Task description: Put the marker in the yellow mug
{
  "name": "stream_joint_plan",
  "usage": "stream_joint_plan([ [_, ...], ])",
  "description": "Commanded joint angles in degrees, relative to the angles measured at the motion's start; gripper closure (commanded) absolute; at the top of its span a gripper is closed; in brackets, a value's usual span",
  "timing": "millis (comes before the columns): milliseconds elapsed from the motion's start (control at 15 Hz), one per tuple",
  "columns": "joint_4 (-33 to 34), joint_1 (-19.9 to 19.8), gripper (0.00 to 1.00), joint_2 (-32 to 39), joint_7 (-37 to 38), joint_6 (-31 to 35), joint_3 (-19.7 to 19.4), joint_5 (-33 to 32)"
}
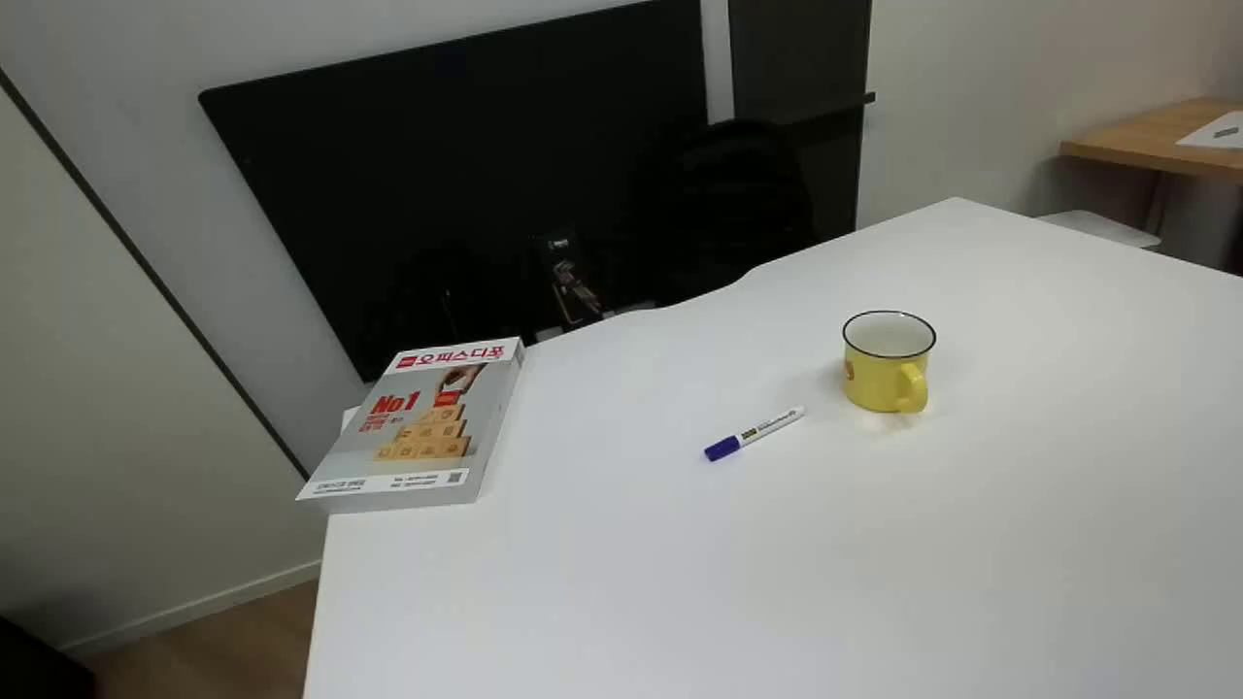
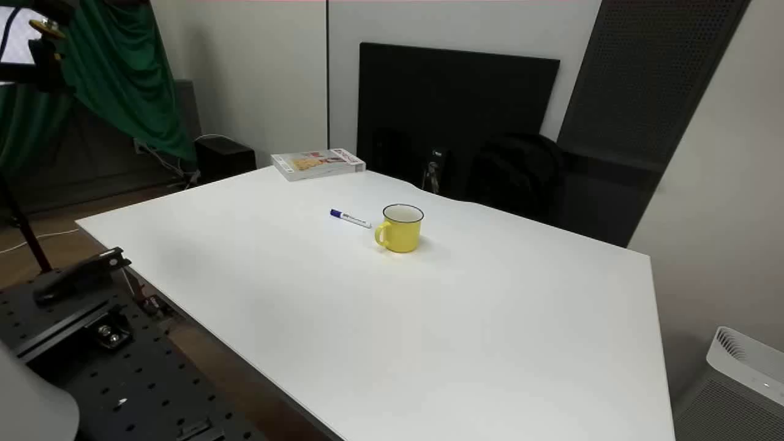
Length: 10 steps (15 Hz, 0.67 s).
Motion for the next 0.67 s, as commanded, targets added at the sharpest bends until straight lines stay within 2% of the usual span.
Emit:
stream_joint_plan([
  [0, 0.1, -0.1, 0.0, 0.0, 0.0, 0.0, 0.0, 0.0],
  [533, 0.1, -0.1, 0.0, 0.0, 0.0, 0.1, 0.0, 0.0],
  [600, 0.3, -1.0, 0.0, 0.5, 1.9, -0.5, 0.1, -0.3],
])
